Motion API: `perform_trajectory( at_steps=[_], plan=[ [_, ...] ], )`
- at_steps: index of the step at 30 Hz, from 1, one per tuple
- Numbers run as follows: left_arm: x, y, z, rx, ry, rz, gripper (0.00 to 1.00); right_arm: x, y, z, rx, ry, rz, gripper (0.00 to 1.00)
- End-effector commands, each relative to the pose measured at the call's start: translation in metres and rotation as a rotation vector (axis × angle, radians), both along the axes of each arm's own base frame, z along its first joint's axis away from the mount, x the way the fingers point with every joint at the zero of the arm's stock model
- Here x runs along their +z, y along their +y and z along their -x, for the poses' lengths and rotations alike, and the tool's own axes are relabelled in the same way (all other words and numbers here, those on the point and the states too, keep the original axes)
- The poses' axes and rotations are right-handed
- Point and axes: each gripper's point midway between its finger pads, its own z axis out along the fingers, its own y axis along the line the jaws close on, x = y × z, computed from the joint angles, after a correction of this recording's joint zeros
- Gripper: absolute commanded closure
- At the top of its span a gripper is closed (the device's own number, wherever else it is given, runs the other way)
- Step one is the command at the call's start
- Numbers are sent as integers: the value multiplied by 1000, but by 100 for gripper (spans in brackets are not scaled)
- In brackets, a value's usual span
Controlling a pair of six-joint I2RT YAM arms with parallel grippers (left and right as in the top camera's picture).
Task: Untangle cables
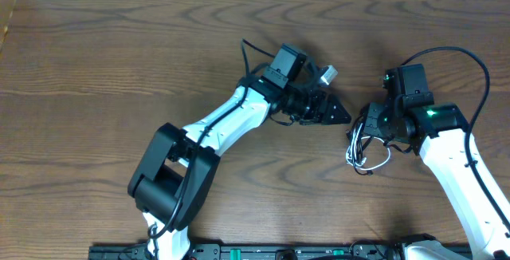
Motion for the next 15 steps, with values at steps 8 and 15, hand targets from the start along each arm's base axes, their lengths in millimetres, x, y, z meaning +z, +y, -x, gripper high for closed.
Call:
perform_trajectory(
  at_steps=[8, 15],
  plan=[
    [-15, -26, 19, 58, 220, -49, 38, 6, 3, -5, 11, -19, -4, 99],
    [-25, -28, 21, 73, 273, -68, 44, 6, 3, -5, 11, -19, -4, 99]
  ],
)
